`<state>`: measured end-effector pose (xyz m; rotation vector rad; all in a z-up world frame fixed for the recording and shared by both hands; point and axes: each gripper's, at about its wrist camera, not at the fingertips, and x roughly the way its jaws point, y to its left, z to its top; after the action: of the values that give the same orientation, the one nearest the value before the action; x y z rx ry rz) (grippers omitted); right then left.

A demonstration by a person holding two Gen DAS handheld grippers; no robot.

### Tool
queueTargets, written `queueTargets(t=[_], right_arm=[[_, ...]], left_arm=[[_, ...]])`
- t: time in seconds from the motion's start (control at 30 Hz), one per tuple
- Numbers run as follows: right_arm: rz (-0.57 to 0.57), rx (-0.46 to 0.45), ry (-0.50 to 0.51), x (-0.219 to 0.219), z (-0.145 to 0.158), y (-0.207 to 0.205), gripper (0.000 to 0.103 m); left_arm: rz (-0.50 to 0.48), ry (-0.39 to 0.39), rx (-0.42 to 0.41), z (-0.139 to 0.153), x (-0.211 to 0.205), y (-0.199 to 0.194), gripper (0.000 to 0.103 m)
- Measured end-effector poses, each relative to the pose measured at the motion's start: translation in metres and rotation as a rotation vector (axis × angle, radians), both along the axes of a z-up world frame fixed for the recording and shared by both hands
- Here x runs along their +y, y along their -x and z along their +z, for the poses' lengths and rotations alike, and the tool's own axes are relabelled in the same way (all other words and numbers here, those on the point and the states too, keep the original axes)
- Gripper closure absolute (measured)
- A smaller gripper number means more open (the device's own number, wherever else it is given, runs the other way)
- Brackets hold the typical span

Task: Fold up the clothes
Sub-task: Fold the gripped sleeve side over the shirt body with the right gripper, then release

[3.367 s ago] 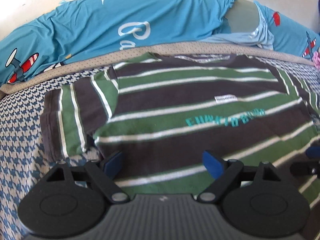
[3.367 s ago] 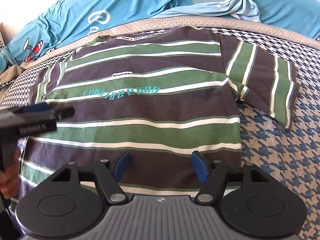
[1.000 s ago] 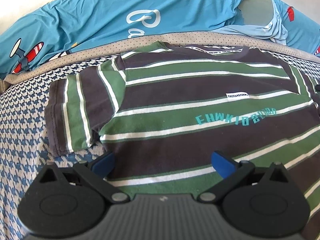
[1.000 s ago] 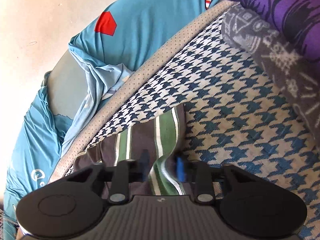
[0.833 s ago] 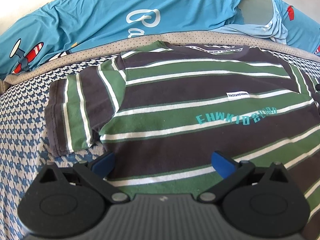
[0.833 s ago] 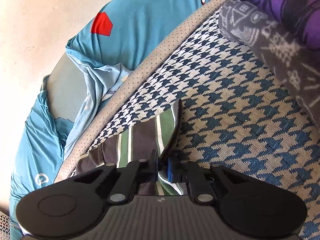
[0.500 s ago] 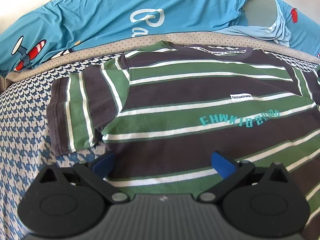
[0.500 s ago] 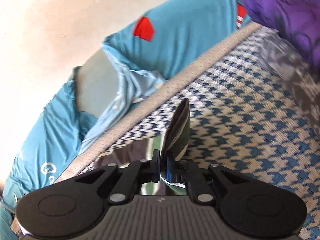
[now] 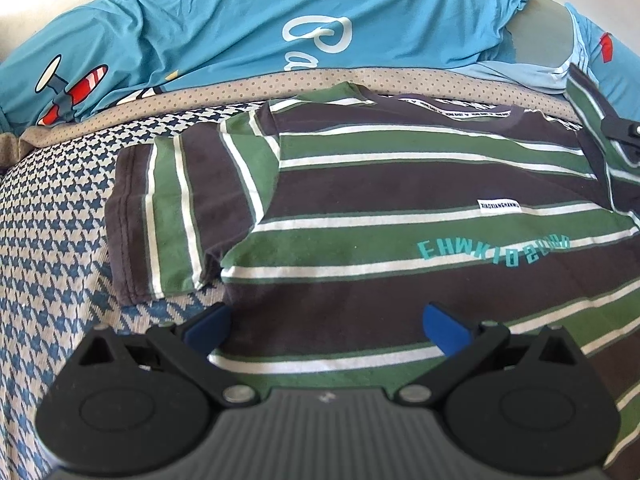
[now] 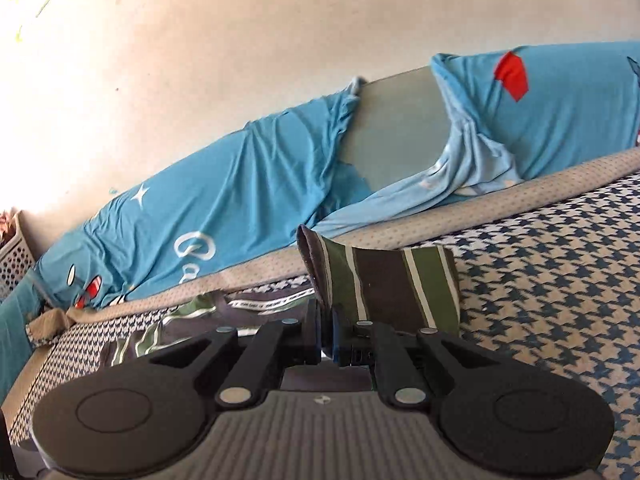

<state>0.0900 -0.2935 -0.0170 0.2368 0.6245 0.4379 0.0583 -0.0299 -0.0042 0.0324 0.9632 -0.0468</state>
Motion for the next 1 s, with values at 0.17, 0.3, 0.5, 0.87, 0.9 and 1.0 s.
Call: queueTargets(t=[0.17, 0.3, 0.5, 0.87, 0.9, 1.0], right_arm=[[0.129, 0.043, 0.065, 0.036, -0.017, 0.009, 0.092], [0.175, 0.022, 0.039, 0.037, -0.008, 0.015, 0.092], [0.045, 0.033, 0.033, 0.004, 0.005, 0.005, 0.091], [0.008, 0.147, 0.099, -0.026, -0.006, 0.006, 0.086], [0.012, 0.156, 0.11, -0.024, -0.007, 0.007, 0.086], [0.034, 0.199, 0.15, -0.019, -0.016, 0.01, 0.086]], left_arm=[[0.02, 0.007, 0.002, 0.001, 0.005, -0.001, 0.0], [0.036, 0.017, 0.007, 0.001, 0.009, -0.002, 0.0], [0.039, 0.016, 0.011, 0.0, 0.008, -0.003, 0.0], [0.071, 0.018, 0.003, 0.006, 0.013, -0.005, 0.0], [0.073, 0.021, 0.004, 0.007, 0.015, -0.005, 0.0], [0.078, 0.023, 0.003, 0.009, 0.018, -0.003, 0.0]])
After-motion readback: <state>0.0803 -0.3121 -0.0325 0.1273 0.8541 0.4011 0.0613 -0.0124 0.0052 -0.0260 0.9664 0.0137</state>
